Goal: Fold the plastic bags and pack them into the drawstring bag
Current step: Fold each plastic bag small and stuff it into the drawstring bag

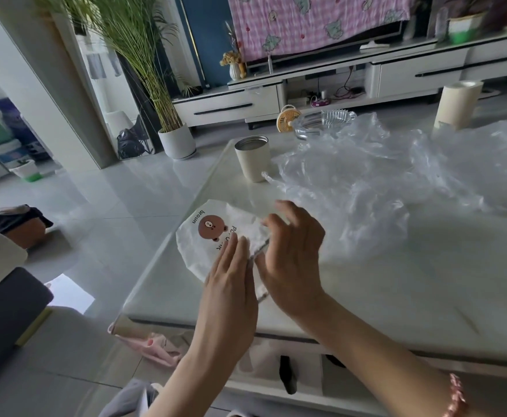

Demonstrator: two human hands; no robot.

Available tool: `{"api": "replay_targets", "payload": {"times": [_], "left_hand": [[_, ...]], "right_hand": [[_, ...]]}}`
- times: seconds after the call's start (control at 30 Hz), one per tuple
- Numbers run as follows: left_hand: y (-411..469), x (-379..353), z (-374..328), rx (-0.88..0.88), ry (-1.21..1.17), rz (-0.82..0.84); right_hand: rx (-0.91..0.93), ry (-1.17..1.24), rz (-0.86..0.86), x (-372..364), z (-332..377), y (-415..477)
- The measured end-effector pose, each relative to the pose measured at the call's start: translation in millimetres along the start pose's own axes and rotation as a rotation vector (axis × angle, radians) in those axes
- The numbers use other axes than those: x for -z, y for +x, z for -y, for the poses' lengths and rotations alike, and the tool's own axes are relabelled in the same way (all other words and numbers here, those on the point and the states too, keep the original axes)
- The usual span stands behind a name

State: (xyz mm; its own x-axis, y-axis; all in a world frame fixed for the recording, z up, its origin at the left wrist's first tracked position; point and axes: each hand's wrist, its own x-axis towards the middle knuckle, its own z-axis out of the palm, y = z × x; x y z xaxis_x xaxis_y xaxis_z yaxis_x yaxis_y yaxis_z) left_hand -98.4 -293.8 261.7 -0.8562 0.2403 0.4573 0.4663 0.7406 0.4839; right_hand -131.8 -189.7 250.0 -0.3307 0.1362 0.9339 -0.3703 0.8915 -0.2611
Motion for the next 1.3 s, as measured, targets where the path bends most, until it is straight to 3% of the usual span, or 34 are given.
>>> {"api": "replay_targets", "payload": {"times": [0.07,0.23,0.37,0.47,0.57,0.63,0.7,0.73,0.8,0.9,1.1,1.17,1.3], "left_hand": [[-3.8,-2.9,5.1,-0.022,0.045,0.043],[-1.8,-12.5,19.9,0.073,0.152,0.177],[7.6,-23.7,39.9,0.148,0.374,0.314],[24.2,-32.3,56.8,0.222,0.384,0.335],[39.0,-28.6,59.2,0.346,0.309,0.305],[42.9,-20.4,39.0,0.365,0.252,0.093],[45.3,-11.3,9.4,0.246,0.181,-0.176],[46.6,-7.3,-5.3,0.193,0.112,-0.232],[49.0,-5.6,-32.4,0.178,-0.103,-0.173],[53.1,-15.7,-64.5,0.307,-0.314,0.011],[82.7,-55.6,-87.1,0.375,-0.084,0.022],[91.6,-62.9,-85.1,0.36,-0.047,-0.024],[99.5,-67.8,-91.7,0.206,-0.247,-0.118]], "right_hand": [[0.07,-0.01,0.148,-6.0,0.2,3.3],[-0.015,-0.034,0.526,-14.4,-4.1,12.1],[0.131,0.119,0.62,19.4,-3.1,5.8],[0.184,0.203,0.654,61.4,-20.1,6.5],[-0.114,0.164,0.54,79.4,-67.5,18.1],[-0.335,0.006,0.43,82.2,-111.6,29.4],[-0.5,-0.137,0.529,81.8,-146.1,42.5],[-0.563,-0.179,0.622,80.1,-157.8,46.4],[-0.678,-0.184,0.758,76.7,-171.2,47.9],[-0.612,-0.044,0.685,74.0,-172.5,43.5],[-0.557,0.17,0.642,97.9,-170.1,45.2],[-0.73,0.201,0.678,107.2,-175.2,38.2],[-1.161,0.45,0.765,125.1,-184.5,29.7]]}}
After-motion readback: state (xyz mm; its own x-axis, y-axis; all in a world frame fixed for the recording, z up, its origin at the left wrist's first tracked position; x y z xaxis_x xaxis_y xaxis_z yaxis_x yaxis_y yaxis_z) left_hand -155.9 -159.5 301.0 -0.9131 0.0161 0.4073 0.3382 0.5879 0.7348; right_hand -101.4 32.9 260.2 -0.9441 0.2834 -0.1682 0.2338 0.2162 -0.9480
